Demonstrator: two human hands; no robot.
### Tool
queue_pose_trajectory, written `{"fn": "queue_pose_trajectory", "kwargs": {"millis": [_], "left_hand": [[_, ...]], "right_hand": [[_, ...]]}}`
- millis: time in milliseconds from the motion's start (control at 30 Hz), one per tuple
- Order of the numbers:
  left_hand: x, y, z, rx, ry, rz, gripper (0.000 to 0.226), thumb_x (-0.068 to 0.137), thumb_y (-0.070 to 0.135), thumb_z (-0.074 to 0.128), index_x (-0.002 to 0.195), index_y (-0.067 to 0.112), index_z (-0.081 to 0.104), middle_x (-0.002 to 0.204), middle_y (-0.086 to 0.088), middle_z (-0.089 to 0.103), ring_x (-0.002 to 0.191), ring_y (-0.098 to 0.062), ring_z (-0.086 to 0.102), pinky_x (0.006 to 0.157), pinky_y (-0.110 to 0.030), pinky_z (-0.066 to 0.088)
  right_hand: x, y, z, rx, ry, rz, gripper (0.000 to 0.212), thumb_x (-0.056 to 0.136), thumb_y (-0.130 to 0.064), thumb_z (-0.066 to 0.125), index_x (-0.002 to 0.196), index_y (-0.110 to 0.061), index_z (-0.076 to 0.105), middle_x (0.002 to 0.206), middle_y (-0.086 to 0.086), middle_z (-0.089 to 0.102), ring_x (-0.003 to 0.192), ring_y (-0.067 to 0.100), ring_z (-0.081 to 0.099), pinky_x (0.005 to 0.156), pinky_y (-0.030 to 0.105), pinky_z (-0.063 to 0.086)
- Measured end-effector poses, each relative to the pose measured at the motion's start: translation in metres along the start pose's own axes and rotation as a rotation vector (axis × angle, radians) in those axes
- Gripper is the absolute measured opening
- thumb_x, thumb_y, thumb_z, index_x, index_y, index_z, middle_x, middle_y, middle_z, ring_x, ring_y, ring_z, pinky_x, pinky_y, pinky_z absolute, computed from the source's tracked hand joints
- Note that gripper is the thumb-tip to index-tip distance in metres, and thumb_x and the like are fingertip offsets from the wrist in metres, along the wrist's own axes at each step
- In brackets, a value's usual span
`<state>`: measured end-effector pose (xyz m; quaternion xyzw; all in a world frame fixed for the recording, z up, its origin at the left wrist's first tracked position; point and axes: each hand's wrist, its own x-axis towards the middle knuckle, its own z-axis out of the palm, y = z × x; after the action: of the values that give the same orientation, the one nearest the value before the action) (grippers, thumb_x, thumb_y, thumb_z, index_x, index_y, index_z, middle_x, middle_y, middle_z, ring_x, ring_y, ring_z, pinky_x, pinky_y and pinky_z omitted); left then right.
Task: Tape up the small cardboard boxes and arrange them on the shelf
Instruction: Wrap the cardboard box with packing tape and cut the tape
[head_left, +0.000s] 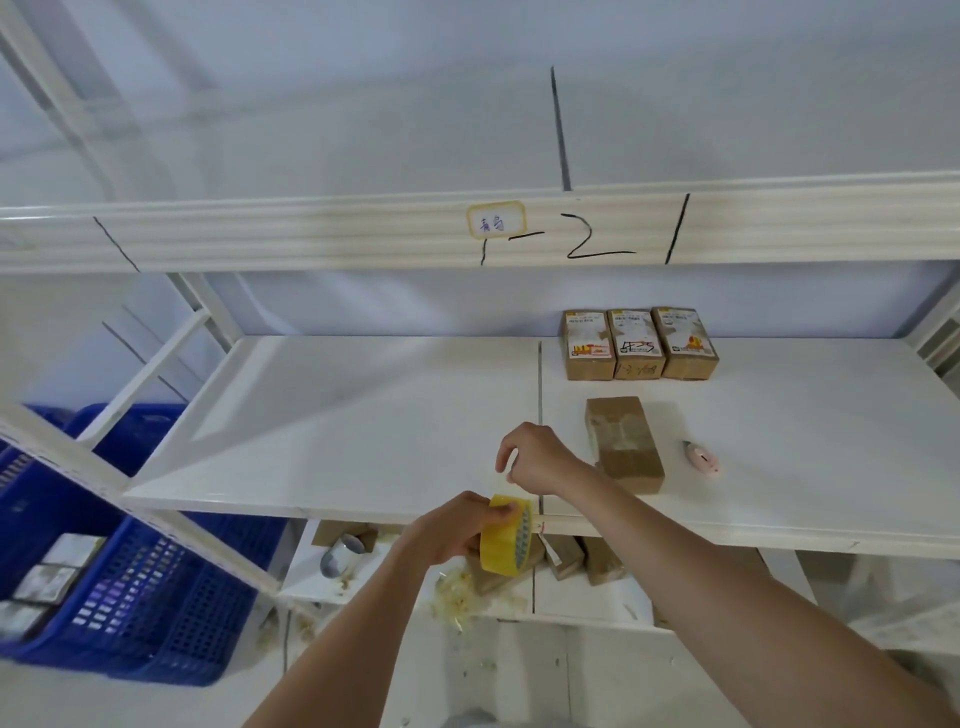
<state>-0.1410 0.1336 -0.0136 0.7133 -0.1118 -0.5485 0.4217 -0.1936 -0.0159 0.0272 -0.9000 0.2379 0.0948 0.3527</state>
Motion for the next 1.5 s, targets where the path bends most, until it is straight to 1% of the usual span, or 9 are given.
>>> {"fn": "queue_pose_trajectory", "kwargs": {"millis": [100, 233, 433, 767, 933, 1133, 1300, 1400, 1500], "left_hand": [[0.002, -0.009, -0.012, -0.024, -0.018, -0.022, 0.053, 0.096, 0.038, 0.068, 0.132, 0.002, 0.056, 0.121, -0.014, 0.069, 0.099, -0.025, 0.072, 0.080, -0.034, 0.060], [0.010, -0.025, -0.024, 0.043, -0.013, -0.072, 0.054, 0.093, 0.045, 0.069, 0.127, 0.003, 0.061, 0.119, -0.015, 0.071, 0.107, -0.028, 0.071, 0.094, -0.040, 0.058], [0.022, -0.052, -0.033, 0.049, 0.081, -0.099, 0.049, 0.095, 0.045, 0.066, 0.133, 0.016, 0.055, 0.117, -0.007, 0.069, 0.105, -0.025, 0.069, 0.092, -0.041, 0.058], [0.036, -0.073, -0.030, -0.140, 0.118, -0.172, 0.066, 0.095, 0.043, 0.067, 0.145, 0.009, 0.040, 0.132, -0.011, 0.061, 0.116, -0.029, 0.065, 0.102, -0.046, 0.053], [0.043, -0.081, -0.030, -0.159, 0.154, -0.165, 0.069, 0.094, 0.042, 0.068, 0.147, 0.010, 0.039, 0.134, -0.010, 0.060, 0.118, -0.028, 0.062, 0.104, -0.045, 0.051], [0.050, -0.087, -0.031, -0.134, 0.126, -0.177, 0.068, 0.093, 0.043, 0.069, 0.146, 0.010, 0.044, 0.134, -0.010, 0.061, 0.121, -0.029, 0.061, 0.108, -0.043, 0.049], [0.054, -0.087, -0.035, -0.114, 0.110, -0.150, 0.062, 0.091, 0.040, 0.073, 0.141, 0.010, 0.052, 0.129, -0.008, 0.065, 0.119, -0.027, 0.063, 0.107, -0.043, 0.050], [0.055, -0.088, -0.036, -0.059, 0.106, -0.152, 0.062, 0.090, 0.044, 0.072, 0.140, 0.014, 0.053, 0.129, -0.005, 0.065, 0.120, -0.025, 0.061, 0.107, -0.042, 0.049], [0.052, -0.086, -0.040, 0.046, 0.100, -0.135, 0.061, 0.090, 0.051, 0.069, 0.138, 0.016, 0.054, 0.125, -0.003, 0.066, 0.111, -0.021, 0.064, 0.088, -0.030, 0.052]], "right_hand": [[0.003, -0.008, 0.009, -0.002, -0.003, 0.018, 0.027, 0.090, 0.011, 0.059, 0.094, -0.011, 0.073, 0.134, 0.013, 0.057, 0.116, 0.028, 0.063, 0.078, 0.026, 0.047], [0.008, -0.013, 0.028, 0.000, -0.016, 0.051, 0.026, 0.088, 0.010, 0.061, 0.093, -0.012, 0.074, 0.131, 0.013, 0.060, 0.115, 0.027, 0.064, 0.073, 0.023, 0.045], [0.025, -0.022, 0.056, 0.037, 0.011, 0.082, 0.030, 0.089, 0.012, 0.059, 0.098, -0.012, 0.073, 0.139, 0.010, 0.056, 0.121, 0.028, 0.061, 0.072, 0.018, 0.044], [0.044, -0.016, 0.077, -0.057, -0.022, 0.120, 0.053, 0.090, 0.011, 0.060, 0.137, -0.013, 0.054, 0.125, 0.014, 0.059, 0.110, 0.027, 0.062, 0.080, 0.026, 0.046], [0.043, -0.015, 0.083, -0.111, 0.025, 0.118, 0.042, 0.090, 0.013, 0.042, 0.125, -0.004, 0.056, 0.114, 0.018, 0.064, 0.104, 0.032, 0.063, 0.073, 0.034, 0.048], [0.039, -0.016, 0.086, -0.224, 0.048, 0.066, 0.026, 0.090, 0.011, 0.045, 0.113, 0.004, 0.055, 0.108, 0.021, 0.064, 0.101, 0.035, 0.063, 0.081, 0.041, 0.052], [0.040, -0.011, 0.089, -0.262, 0.082, 0.048, 0.020, 0.091, 0.002, 0.057, 0.107, -0.007, 0.047, 0.090, 0.008, 0.054, 0.079, 0.019, 0.059, 0.058, 0.026, 0.036], [0.045, -0.002, 0.090, -0.104, 0.099, 0.127, 0.020, 0.091, -0.002, 0.060, 0.107, -0.009, 0.051, 0.090, 0.007, 0.055, 0.068, 0.010, 0.049, 0.060, 0.027, 0.037], [0.051, 0.002, 0.087, 0.015, 0.154, 0.149, 0.007, 0.094, -0.011, 0.065, 0.093, -0.011, 0.057, 0.083, -0.001, 0.056, 0.074, 0.018, 0.053, 0.066, 0.030, 0.042]]}}
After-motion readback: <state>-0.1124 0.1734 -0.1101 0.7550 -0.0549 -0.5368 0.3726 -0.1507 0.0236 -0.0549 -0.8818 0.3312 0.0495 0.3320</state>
